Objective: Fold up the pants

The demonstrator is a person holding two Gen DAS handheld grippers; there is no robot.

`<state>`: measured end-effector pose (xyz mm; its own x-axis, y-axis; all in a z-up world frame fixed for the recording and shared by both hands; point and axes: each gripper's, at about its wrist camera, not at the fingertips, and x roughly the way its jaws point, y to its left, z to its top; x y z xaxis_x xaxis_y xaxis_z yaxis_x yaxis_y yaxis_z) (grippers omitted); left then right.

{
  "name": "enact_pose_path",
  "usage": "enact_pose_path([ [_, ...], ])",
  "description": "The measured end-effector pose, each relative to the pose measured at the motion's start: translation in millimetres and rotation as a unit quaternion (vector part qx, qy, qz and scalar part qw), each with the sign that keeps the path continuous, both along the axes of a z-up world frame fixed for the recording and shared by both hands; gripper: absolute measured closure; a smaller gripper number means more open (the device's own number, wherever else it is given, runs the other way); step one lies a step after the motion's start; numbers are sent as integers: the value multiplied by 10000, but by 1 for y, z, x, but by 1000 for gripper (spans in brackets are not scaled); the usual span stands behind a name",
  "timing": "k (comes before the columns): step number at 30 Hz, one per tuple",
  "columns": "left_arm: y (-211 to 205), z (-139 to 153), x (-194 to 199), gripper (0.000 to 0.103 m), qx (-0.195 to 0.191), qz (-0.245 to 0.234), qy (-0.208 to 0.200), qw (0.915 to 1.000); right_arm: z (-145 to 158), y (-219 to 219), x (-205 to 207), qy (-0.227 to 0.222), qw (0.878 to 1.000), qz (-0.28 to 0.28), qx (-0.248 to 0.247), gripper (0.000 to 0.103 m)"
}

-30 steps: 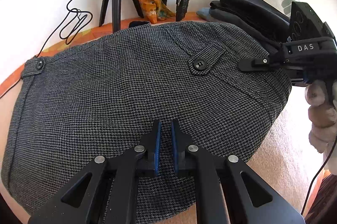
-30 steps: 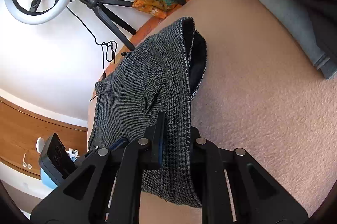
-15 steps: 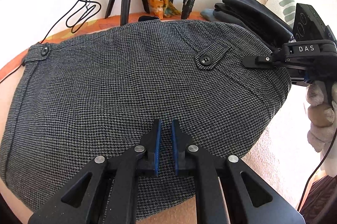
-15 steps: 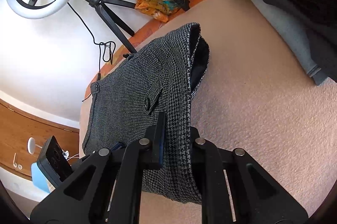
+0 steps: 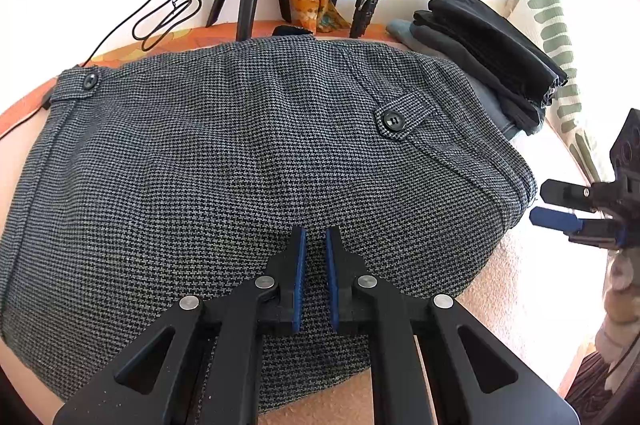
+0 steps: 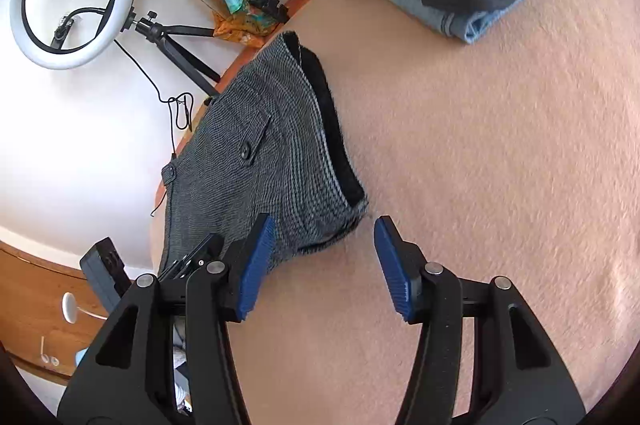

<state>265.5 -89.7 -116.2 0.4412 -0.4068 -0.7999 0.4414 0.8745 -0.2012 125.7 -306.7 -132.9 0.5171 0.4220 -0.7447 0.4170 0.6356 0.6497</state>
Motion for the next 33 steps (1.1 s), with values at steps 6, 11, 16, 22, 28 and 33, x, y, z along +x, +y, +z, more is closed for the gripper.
enact_pose_path([
  [6,2,1,-2,95,20,-29,-3,10000,-33,-2,1,-173,9927,-802,883,43],
  [11,3,0,-4,95,19,-52,-33,10000,-31,3,17,-307,9900,-1175,723,45],
  [16,9,7,-6,95,-54,52,-69,9999,-9,16,29,-401,9949,-928,-27,85],
  [22,20,6,-9,95,-44,101,2,9999,37,36,38,-764,9913,-457,-965,90],
  [28,38,9,-9,95,-312,139,317,9989,75,70,55,-976,9807,48,-1692,91],
  [33,84,43,-16,95,-615,540,-4,9966,96,92,62,-1107,9729,331,-2001,91],
])
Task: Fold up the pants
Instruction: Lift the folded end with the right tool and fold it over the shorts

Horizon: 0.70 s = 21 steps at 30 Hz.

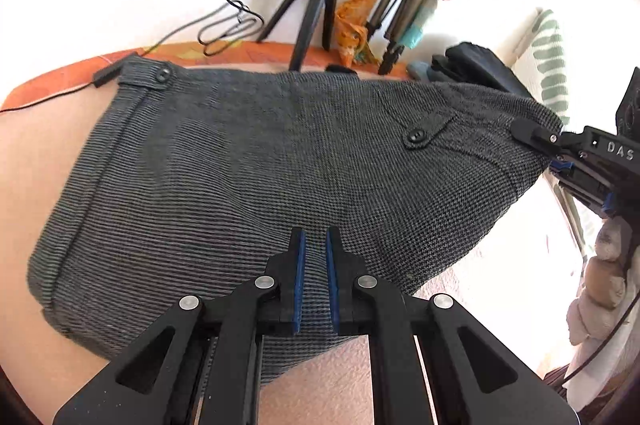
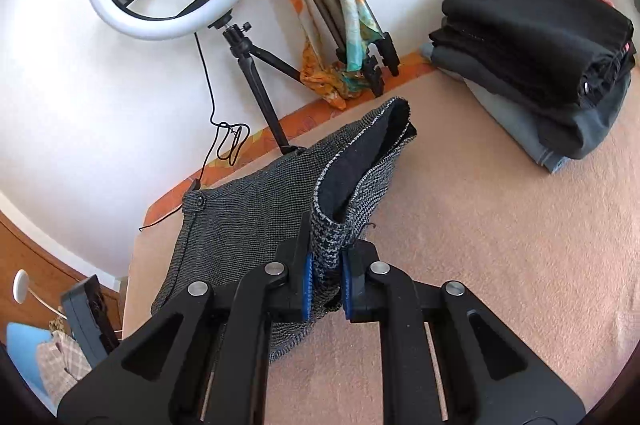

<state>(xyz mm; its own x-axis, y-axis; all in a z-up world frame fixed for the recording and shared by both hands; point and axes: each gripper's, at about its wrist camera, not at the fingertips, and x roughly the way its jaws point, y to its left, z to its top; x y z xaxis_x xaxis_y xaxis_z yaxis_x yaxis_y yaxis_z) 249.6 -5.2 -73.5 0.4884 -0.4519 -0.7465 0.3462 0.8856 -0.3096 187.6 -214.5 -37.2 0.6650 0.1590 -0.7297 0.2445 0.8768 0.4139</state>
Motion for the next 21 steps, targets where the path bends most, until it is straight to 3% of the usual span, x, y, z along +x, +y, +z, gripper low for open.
enact_pose_path([
  [3,38,17,-8,95,-156,289,-133,9994,10,18,3,-67,9994,210,-276,91],
  [11,133,42,-34,95,-94,1081,-508,9928,32,83,19,-253,9904,899,-1016,91],
  [17,204,42,-45,95,-276,1742,-497,9831,33,145,30,-300,9763,1444,-1583,91],
  [21,234,43,-52,95,-466,2103,-525,9751,27,198,35,-291,9595,1893,-2066,91],
])
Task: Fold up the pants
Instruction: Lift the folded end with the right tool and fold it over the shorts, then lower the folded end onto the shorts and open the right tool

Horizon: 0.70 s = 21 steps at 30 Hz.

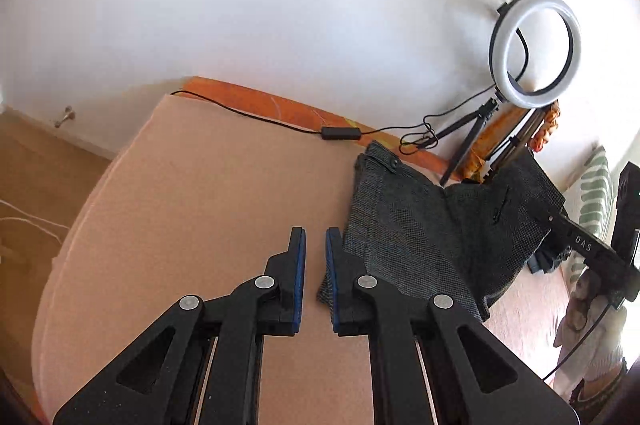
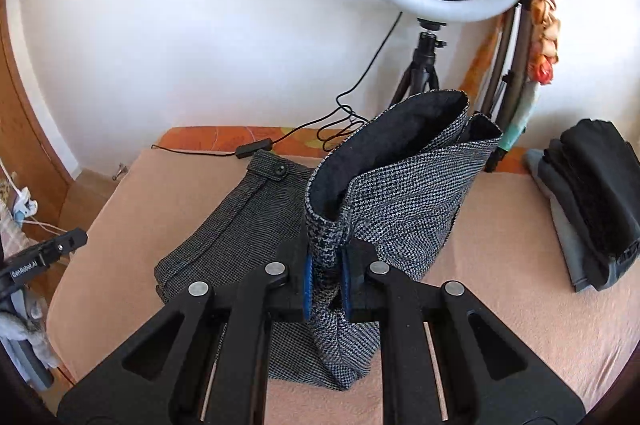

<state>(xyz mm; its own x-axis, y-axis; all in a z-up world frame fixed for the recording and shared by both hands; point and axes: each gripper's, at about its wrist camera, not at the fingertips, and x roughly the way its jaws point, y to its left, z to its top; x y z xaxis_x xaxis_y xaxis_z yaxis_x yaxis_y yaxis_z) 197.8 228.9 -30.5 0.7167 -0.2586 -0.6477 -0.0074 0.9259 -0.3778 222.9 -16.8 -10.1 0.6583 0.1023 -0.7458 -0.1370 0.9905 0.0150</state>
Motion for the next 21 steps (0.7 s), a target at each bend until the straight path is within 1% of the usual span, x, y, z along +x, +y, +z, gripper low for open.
enact_pose_path([
  [5,21,1,-5,95,-168,248,-44,9995,-25,70,6,130,9962,605,-607,92],
  [8,23,1,-2,95,-177,314,-32,9993,-46,106,9,299,9922,917,-794,93],
  [12,28,0,-5,95,-173,336,-24,9993,-71,142,11,493,9862,1244,-974,94],
  [16,31,1,-6,95,-180,376,-43,9991,-90,165,7,599,9807,1450,-1167,94],
  [21,29,1,-6,95,-156,358,-43,9992,-100,168,8,671,9786,1572,-1147,94],
])
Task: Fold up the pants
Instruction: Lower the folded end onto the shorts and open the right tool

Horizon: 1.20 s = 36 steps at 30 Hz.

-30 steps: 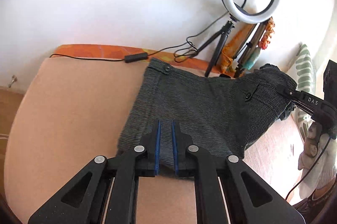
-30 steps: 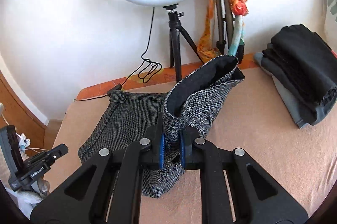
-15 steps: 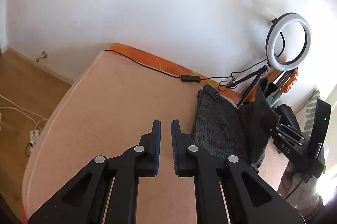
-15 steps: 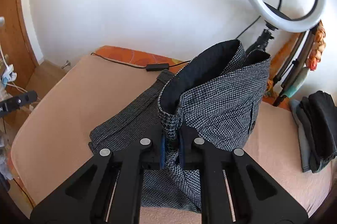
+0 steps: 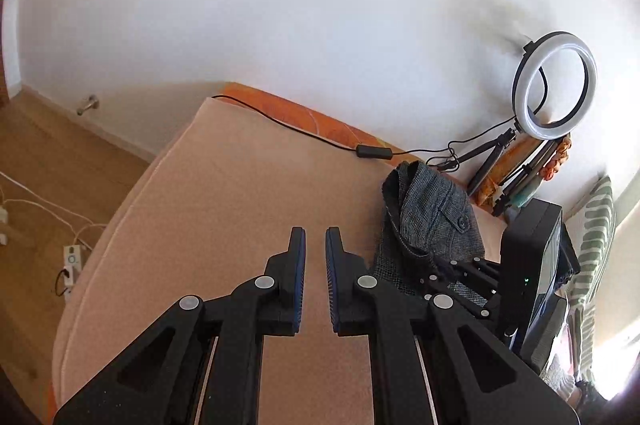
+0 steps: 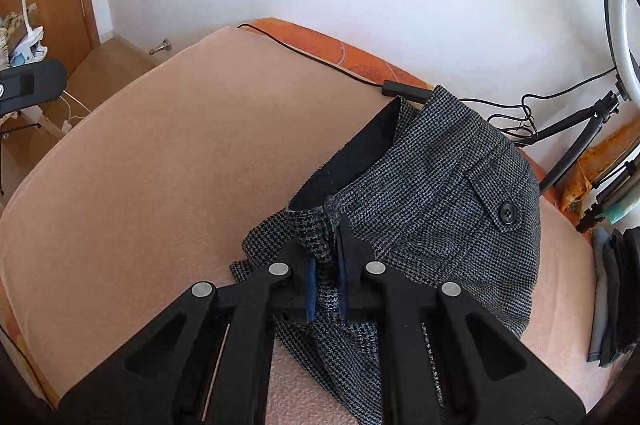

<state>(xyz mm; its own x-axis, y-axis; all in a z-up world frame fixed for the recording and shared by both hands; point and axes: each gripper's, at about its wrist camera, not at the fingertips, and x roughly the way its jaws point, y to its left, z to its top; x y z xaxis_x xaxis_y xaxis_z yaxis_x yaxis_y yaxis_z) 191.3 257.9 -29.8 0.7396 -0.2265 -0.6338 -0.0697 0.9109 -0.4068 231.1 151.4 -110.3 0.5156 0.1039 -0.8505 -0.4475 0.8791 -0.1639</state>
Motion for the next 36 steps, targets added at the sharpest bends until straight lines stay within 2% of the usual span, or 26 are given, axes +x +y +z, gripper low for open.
enact_pose_path([
  [3,-5,0,1,95,42,-33,-3,10000,1,-6,2,114,9997,120,196,91],
  [7,-14,1,2,95,62,-120,0,9999,17,-29,-2,322,9928,221,1132,76],
  [8,-15,0,3,94,68,-153,3,9999,23,-37,-4,329,9901,220,1349,75],
  [9,-18,-1,4,91,67,-196,17,9998,28,-46,-5,340,9869,229,1563,73],
  [11,-25,-3,5,74,36,-291,52,9996,39,-67,-9,361,9785,201,2018,70],
  [15,-40,-9,7,63,-84,-442,183,9988,54,-110,-13,395,9650,-82,2591,64],
  [17,-48,-14,8,45,-180,-436,302,9984,58,-131,-15,385,9617,-244,2702,61],
  [19,-55,-22,10,45,-423,-516,429,9968,60,-152,-17,391,9585,-399,2797,53],
  [24,-68,-43,15,45,-1104,-603,833,9886,56,-189,-12,430,9572,-688,2777,43],
  [26,-68,-54,17,45,-1542,-538,1025,9812,53,-202,-12,481,9535,-816,2862,40],
  [30,-61,-77,19,45,-2507,-252,1357,9582,45,-226,-7,658,9427,-1042,3101,37],
  [31,-60,-81,19,45,-2594,-167,1392,9556,44,-230,-6,675,9412,-1084,3127,37],
  [36,-64,-93,23,45,-2658,21,1391,9539,37,-245,-3,709,9353,-1242,3237,37],
])
